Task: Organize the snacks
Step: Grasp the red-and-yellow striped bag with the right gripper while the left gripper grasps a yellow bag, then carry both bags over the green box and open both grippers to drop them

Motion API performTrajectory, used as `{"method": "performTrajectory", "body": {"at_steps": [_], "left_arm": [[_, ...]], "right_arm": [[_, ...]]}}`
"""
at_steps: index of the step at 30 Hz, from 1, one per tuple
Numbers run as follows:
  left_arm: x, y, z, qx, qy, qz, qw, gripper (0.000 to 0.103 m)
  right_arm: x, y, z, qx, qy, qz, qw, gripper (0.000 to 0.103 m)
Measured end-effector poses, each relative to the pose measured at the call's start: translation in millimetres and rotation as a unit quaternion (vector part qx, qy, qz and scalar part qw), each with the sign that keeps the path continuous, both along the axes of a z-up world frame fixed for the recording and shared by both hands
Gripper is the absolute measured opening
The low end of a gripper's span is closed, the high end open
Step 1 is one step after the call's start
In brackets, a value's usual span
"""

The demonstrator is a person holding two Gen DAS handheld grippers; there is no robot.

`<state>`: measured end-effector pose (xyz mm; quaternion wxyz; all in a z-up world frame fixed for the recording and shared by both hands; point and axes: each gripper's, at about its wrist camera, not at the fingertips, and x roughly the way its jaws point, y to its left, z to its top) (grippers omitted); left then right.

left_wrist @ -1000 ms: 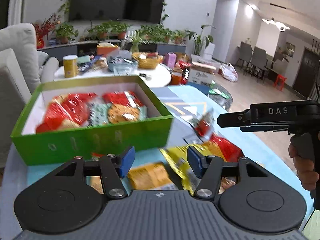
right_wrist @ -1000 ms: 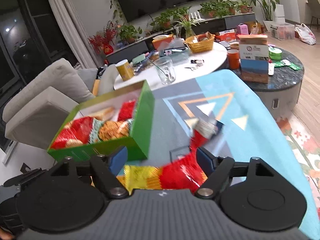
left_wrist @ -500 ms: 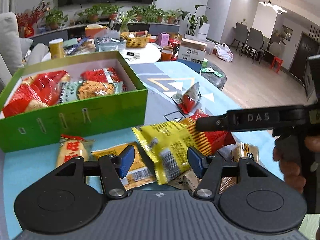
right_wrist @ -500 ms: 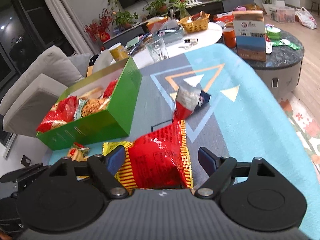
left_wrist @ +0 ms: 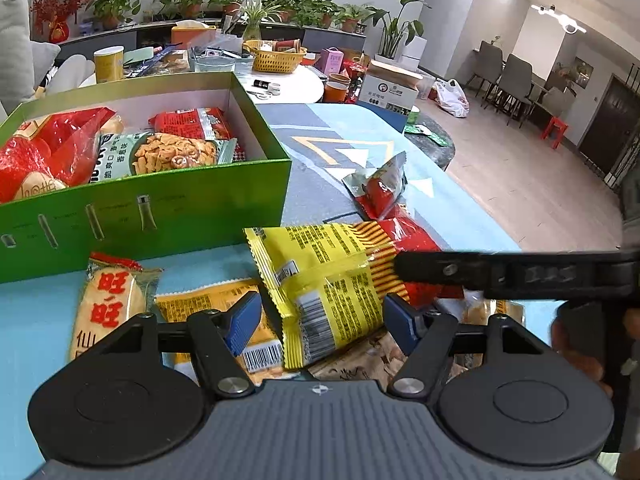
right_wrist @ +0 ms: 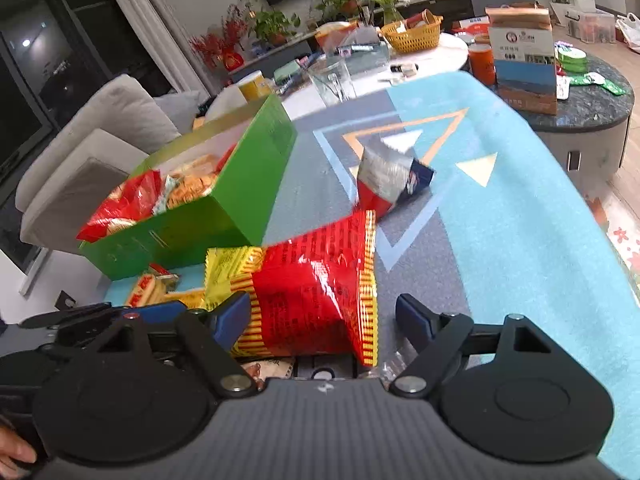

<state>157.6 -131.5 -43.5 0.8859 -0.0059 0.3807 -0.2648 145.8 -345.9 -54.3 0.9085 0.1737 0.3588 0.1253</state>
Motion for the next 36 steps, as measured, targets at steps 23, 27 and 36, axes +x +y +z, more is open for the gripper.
{"method": "performTrajectory", "body": {"at_steps": [23,27,36], "left_arm": [[24.5,-11.8,-12.3,-0.036,0.003,-0.007,0.9993,0.070],[14.8,-15.3,-7.2,-0.029,-0.014,-0.023,0.9992,0.061],[-11.7,-1.3,22.1,-0.035,-0.068,-0.029,0.9966,0.060]], "right_arm": [[23.2,-8.0,-12.1,0.043,0.012,0.000,0.999,0.047],[16.8,-0.4,-6.4,0.036,0.009,-0.003,0.999,0.046],[-5.2,20.0,24.2,0.019,-0.027,-0.006,0.999,0.047]]}}
